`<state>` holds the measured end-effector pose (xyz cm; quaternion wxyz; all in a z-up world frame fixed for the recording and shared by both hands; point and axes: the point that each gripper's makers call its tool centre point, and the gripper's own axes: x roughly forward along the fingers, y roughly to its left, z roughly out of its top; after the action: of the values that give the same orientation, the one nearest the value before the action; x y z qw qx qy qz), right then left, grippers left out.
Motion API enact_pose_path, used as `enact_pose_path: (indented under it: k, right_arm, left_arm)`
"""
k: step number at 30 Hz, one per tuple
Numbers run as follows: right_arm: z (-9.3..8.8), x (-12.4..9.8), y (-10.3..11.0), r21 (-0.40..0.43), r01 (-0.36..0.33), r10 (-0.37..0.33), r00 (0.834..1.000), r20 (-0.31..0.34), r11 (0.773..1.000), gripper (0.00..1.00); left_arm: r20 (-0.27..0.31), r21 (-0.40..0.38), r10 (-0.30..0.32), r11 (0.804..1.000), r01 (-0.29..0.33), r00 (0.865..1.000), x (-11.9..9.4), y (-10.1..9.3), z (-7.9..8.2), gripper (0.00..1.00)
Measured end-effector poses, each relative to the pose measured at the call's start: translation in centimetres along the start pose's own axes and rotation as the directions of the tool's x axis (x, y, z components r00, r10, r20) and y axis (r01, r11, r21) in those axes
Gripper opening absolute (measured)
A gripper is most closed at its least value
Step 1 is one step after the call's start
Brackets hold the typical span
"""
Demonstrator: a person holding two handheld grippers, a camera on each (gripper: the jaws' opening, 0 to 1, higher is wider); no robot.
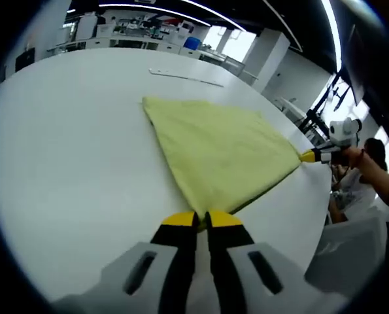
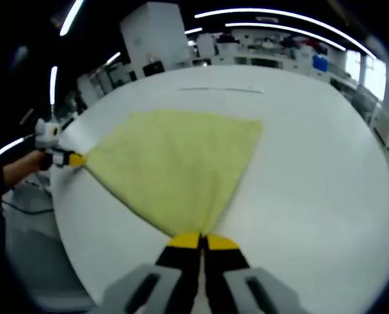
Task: Fold the garment on the visible template until the final outline fits inside the template.
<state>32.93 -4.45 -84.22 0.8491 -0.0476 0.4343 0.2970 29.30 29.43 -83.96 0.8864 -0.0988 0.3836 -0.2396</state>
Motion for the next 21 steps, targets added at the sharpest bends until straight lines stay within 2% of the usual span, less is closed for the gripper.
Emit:
enact_pose_path:
  k: [15, 21]
  right_arm:
    - [-0.5, -0.8, 0.3, -0.014, -0.003, 0.003, 1.000, 0.005, 1.000, 0.00]
    - [-0.6, -0.9, 0.3, -0.047, 0.008, -0.008, 1.000, 0.006, 0.999, 0.00]
  left_arm:
    - [-0.005, 0.036, 0.016, 0.999, -0.016, 1.000, -0.6, -0.6, -0.7, 0.00]
    - [-0.023, 0.016, 0.020, 1.000, -0.020, 1.000, -0.7, -0.7, -1.0, 0.00]
